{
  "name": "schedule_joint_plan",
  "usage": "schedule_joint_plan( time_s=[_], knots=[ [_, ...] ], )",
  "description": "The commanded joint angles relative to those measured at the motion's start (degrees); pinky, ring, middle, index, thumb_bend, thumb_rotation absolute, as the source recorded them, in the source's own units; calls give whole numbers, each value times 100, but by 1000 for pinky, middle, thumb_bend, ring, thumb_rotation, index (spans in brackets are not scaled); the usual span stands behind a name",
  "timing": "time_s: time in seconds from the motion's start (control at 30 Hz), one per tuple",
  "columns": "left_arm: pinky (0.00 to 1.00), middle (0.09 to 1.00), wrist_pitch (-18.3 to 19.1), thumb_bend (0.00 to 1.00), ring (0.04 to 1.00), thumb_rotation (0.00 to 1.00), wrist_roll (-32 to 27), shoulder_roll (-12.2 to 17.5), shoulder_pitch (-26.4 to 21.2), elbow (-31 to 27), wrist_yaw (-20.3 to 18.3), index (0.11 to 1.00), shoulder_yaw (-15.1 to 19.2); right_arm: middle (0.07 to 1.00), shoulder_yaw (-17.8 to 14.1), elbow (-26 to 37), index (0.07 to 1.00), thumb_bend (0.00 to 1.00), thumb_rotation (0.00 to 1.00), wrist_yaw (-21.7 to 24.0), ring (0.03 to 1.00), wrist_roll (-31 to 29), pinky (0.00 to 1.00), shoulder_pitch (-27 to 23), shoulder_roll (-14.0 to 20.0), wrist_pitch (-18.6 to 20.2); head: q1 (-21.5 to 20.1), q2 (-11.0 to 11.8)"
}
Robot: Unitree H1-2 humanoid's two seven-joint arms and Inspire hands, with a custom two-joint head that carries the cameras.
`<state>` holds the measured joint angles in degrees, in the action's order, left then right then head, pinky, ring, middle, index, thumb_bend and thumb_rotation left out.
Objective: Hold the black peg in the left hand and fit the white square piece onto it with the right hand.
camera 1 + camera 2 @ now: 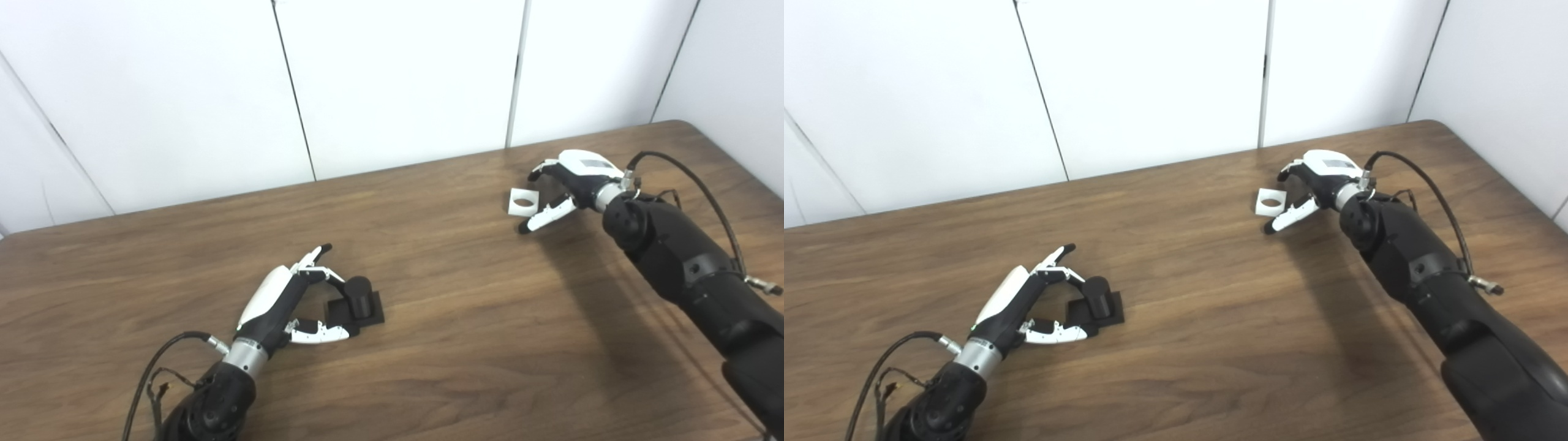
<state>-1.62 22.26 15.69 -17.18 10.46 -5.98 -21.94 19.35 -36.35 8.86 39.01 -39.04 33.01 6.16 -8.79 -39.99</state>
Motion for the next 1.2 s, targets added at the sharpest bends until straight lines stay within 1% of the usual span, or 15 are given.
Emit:
schedule_joint_plan(
  time_s=[0.0, 0.17, 0.23, 0.4, 0.5, 0.63, 0.9, 0.93, 0.97, 1.03, 1.17],
  knots=[
    [1000, 1000, 419, 524, 1000, 67, 272, 87, 173, 194, -354, 493, -147, 930, 58, 13, 813, 871, 505, -14, 917, 37, 866, -269, -76, -8, -4, -10],
    [1000, 1000, 434, 524, 1000, 67, 260, 75, 190, 179, -343, 493, -138, 930, 84, 64, 806, 861, 500, 36, 920, 38, 870, -255, -71, 16, 10, -28],
    [1000, 1000, 437, 524, 1000, 67, 262, 76, 194, 170, -339, 493, -138, 929, 84, 65, 785, 845, 485, 34, 920, 37, 869, -248, -73, 18, 17, -33],
    [1000, 1000, 435, 524, 1000, 66, 222, 85, 218, 133, -340, 493, -115, 912, 80, 41, 656, 748, 392, -59, 922, 55, 885, -226, -85, 31, 38, -45],
    [1000, 1000, 455, 524, 1000, 68, 250, 112, 227, 108, -344, 493, -120, 900, 101, 56, 608, 710, 338, -102, 916, 105, 894, -223, -84, 91, 45, -52],
    [1000, 1000, 488, 524, 1000, 69, 278, 147, 238, 69, -351, 493, -122, 887, 100, 37, 581, 703, 332, -168, 907, 112, 895, -227, -82, 80, 47, -63],
    [1000, 1000, 484, 523, 1000, 70, 344, 197, 233, 41, -346, 493, -140, 873, 102, 13, 549, 688, 364, -263, 903, 108, 895, -228, -52, -27, 51, -79],
    [1000, 1000, 496, 524, 1000, 70, 352, 202, 228, 32, -355, 493, -144, 871, 106, 1, 514, 584, 247, -281, 901, 112, 894, -228, -47, -47, 58, -81],
    [1000, 1000, 504, 524, 1000, 70, 358, 205, 225, 26, -361, 493, -146, 871, 110, -7, 502, 548, 208, -292, 902, 113, 900, -228, -43, -59, 60, -81],
    [1000, 1000, 509, 523, 1000, 71, 353, 204, 225, 15, -370, 493, -140, 869, 127, -2, 493, 519, 175, -306, 903, 127, 905, -227, -30, -70, 65, -82],
    [1000, 1000, 456, 523, 1000, 70, 336, 199, 216, 49, -347, 493, -135, 856, 134, -7, 489, 510, 165, -381, 898, 134, 905, -221, -16, -104, 79, -82]
  ],
)
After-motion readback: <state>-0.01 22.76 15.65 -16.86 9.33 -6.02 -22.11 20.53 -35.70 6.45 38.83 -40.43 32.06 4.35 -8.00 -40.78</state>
